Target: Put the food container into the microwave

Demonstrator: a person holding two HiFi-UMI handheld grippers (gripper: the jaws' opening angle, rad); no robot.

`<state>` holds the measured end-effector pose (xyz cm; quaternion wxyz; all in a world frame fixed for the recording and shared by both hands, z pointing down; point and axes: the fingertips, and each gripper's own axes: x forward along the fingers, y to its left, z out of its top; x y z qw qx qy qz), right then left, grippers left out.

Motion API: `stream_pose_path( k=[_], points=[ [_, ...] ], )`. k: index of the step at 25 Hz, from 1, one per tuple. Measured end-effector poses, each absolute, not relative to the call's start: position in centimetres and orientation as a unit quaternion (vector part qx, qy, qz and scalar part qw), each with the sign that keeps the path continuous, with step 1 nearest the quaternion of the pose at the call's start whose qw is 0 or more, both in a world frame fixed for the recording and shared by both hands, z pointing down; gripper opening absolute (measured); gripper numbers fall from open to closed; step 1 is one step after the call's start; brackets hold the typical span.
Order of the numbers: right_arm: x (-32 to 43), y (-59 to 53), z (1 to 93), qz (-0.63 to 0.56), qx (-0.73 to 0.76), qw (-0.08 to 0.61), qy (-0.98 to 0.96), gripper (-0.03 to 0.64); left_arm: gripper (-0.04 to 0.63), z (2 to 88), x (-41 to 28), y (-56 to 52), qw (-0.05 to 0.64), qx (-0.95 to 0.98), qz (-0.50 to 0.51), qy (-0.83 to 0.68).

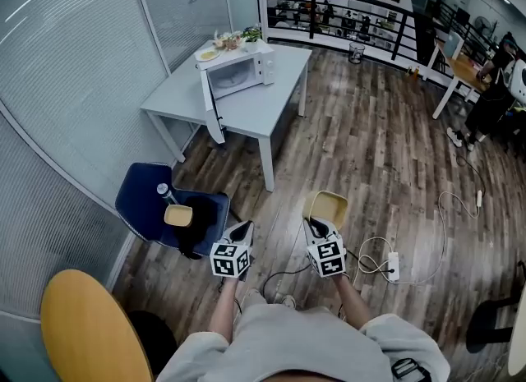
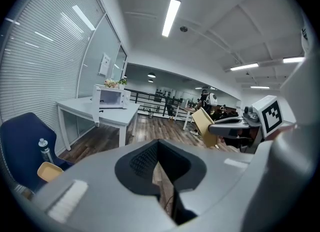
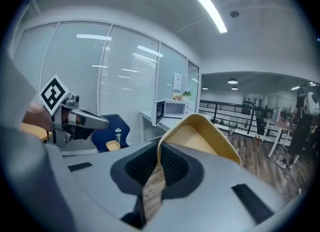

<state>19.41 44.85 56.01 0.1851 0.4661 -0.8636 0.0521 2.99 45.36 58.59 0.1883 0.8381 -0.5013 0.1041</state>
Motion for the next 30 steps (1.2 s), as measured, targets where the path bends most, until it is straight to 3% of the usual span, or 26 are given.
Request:
stream_pose_path(
  k=[15,30],
  points=[
    [19.2,39.4,57.3,0.054,0.464,0.186,-0.864,0.029,0.011,60.0,3.5,39.9,0.191,0.841,0.108,-0.495],
    [17.2,26.4,58.9,0.057,0.473,0.21,-0.854,0.029,0.011,61.8,2.9,25.3,0.2,0.856,0.104,-0.465]
  ],
)
